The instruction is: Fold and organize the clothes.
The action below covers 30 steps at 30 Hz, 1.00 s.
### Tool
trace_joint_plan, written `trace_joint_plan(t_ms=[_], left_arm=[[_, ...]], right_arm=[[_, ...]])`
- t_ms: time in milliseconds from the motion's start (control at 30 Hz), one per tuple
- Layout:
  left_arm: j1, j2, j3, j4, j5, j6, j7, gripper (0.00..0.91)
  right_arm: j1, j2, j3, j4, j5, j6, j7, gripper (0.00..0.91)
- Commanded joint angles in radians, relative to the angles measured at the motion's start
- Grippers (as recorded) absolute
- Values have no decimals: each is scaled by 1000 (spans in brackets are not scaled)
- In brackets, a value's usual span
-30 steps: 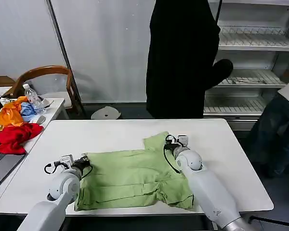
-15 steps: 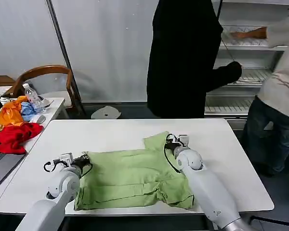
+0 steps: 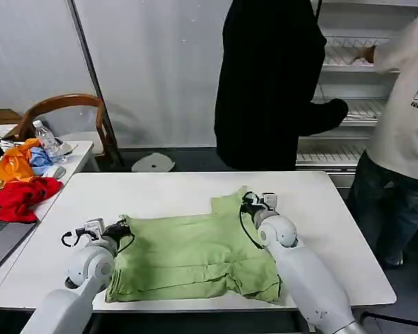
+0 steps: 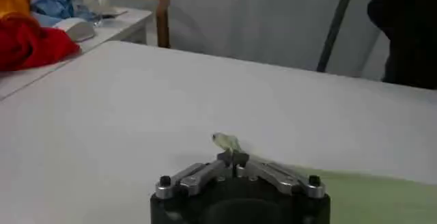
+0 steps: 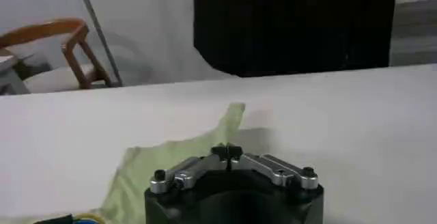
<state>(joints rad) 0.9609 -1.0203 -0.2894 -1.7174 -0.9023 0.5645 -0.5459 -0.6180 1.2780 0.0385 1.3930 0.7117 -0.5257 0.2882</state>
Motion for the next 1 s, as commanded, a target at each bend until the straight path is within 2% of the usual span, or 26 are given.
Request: trace_joint_plan(t_ms=[33,667,1000], left_arm=[[12,5,-6,-36,-1,-2,0,10],[92,16,-38,-160,-7,-8,-3,10],[118,18,-47,-189,-8,-8,-4,10]], right_arm=[[-61,-30,11,121,1,9,11,0],[-262,-131,100,448,16,-3,59,0],[-440,-136,160,579,-20,22,77,0]])
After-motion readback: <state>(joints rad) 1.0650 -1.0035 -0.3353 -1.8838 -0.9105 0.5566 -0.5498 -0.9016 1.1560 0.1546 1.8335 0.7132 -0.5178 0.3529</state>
